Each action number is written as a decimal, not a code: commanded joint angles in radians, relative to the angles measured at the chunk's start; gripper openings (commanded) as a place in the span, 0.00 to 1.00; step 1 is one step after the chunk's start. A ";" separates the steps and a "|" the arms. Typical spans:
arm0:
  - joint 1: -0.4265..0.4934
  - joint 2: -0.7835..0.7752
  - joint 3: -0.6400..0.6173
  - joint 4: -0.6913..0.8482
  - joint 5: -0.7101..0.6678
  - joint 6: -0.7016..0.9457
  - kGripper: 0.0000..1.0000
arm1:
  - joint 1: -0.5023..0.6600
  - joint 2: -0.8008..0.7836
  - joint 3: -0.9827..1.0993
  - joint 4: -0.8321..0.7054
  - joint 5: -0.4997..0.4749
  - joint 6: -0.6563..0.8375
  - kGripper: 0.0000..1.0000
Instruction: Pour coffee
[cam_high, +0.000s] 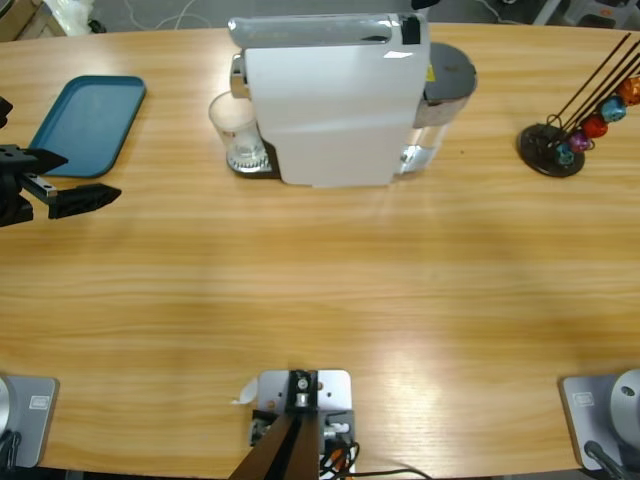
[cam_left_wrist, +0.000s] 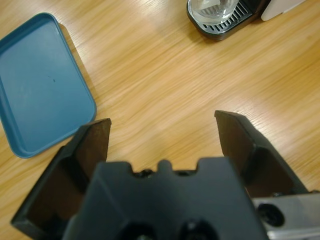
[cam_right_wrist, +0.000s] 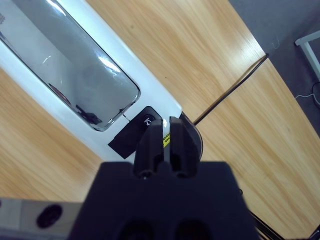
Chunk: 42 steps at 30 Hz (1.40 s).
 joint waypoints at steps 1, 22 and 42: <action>-0.008 0.004 0.029 -0.012 0.008 -0.010 0.89 | -0.010 0.053 0.035 -0.002 0.001 -0.010 0.00; -0.008 0.005 0.028 -0.012 0.006 -0.010 0.89 | 0.029 0.070 0.048 0.008 0.016 0.002 0.00; -0.008 0.006 0.028 -0.012 0.008 -0.010 0.89 | 0.043 -0.147 -0.017 0.010 -0.178 0.020 0.00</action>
